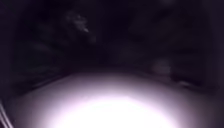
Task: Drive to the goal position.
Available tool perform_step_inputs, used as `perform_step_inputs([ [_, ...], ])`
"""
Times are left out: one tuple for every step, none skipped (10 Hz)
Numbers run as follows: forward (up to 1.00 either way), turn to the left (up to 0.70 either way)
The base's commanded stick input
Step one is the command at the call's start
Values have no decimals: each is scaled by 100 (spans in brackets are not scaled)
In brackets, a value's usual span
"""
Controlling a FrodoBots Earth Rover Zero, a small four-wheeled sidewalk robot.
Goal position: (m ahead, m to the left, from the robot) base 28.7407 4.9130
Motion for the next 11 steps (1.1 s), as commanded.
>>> perform_step_inputs([
  [100, 0],
  [100, 0],
  [100, 0],
  [100, 0],
  [100, 0],
  [100, 0],
  [100, 0],
  [100, 0],
  [100, 0],
  [100, 0],
  [100, 0],
])
